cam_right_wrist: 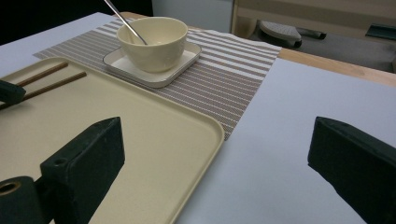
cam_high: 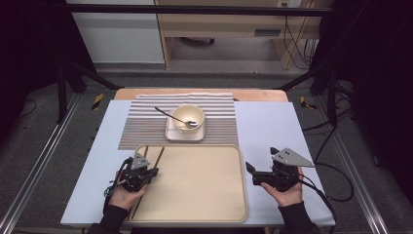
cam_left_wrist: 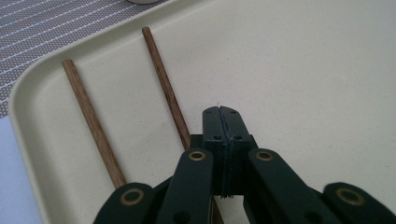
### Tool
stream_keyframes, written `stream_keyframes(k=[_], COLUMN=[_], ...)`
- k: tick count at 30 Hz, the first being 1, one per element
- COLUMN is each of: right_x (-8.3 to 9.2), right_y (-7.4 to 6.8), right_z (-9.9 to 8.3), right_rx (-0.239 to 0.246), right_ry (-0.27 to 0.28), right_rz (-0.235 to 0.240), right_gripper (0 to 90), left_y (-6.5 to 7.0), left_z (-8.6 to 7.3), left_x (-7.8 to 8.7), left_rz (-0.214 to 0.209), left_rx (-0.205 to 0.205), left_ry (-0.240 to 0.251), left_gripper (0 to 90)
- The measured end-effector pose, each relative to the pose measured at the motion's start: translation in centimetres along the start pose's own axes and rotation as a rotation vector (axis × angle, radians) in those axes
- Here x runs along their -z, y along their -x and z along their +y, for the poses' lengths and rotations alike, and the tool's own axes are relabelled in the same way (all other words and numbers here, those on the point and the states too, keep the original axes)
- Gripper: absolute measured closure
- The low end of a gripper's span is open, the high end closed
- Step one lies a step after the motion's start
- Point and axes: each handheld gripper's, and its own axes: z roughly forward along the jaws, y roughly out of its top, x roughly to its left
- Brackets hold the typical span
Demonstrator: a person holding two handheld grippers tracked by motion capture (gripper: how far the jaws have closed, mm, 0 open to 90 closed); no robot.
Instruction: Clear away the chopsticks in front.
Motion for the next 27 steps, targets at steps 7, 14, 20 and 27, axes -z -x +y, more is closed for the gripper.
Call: stream_keyframes(k=[7, 14, 20, 27], right_x=[-0.4, -0.5, -0.5, -0.6], right_y=[-0.2, -0.3, -0.3, -0.4], right_z=[-0.2, -0.3, -0.3, -0.3], right_rx=[0.013, 0.013, 0.014, 0.014], right_ry=[-0.017, -0.023, -0.024, -0.027], right_rz=[0.003, 0.001, 0.002, 0.001], right_gripper=[4.1, 4.1, 4.1, 4.0], left_y=[-0.7, -1.1, -1.2, -1.6], left_z=[-0.3, -0.4, -0.5, -0.6], left_x=[-0.3, -0.2, -0.1, 0.3], left_rz=[0.002, 0.025, 0.043, 0.062], left_rx=[0.008, 0.028, 0.034, 0.050], left_ry=[-0.003, -0.002, -0.005, -0.006], left_gripper=[89.6, 89.6, 89.6, 89.6])
